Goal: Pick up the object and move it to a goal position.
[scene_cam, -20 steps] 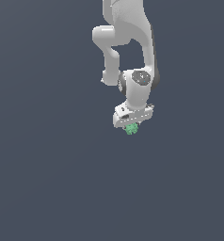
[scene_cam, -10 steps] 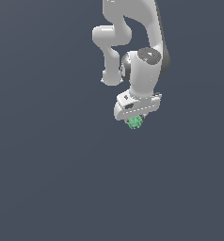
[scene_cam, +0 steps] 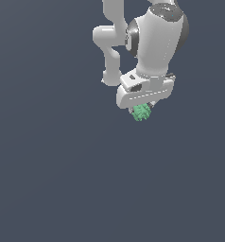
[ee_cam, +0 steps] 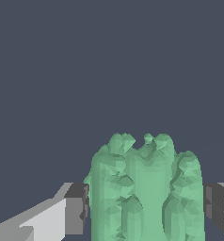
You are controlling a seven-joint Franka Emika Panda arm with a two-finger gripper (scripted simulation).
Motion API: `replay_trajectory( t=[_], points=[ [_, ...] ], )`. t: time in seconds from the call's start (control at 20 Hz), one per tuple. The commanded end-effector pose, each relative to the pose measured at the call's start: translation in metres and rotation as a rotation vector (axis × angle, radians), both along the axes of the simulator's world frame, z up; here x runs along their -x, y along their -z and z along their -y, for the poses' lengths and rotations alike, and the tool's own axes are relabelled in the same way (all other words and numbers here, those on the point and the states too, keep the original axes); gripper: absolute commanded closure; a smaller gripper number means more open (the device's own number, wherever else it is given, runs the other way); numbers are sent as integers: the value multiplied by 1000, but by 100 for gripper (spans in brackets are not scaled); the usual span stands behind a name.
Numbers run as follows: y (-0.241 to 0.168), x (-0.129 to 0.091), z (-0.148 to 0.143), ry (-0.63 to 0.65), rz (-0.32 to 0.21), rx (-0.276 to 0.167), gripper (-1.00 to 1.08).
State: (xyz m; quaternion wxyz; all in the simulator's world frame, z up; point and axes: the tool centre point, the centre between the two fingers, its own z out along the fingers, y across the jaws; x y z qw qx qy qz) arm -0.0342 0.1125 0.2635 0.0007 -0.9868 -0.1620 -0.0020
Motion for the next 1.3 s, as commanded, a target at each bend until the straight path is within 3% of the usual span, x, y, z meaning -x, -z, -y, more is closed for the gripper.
replay_trajectory(
  t=[0.0,0.55,1.25],
  points=[
    [-25,-6,-1,0,-1,0,108],
    [-119,-33,-6,0,-2,1,108],
    [-199,-59,-11,1,-3,1,108]
  ],
)
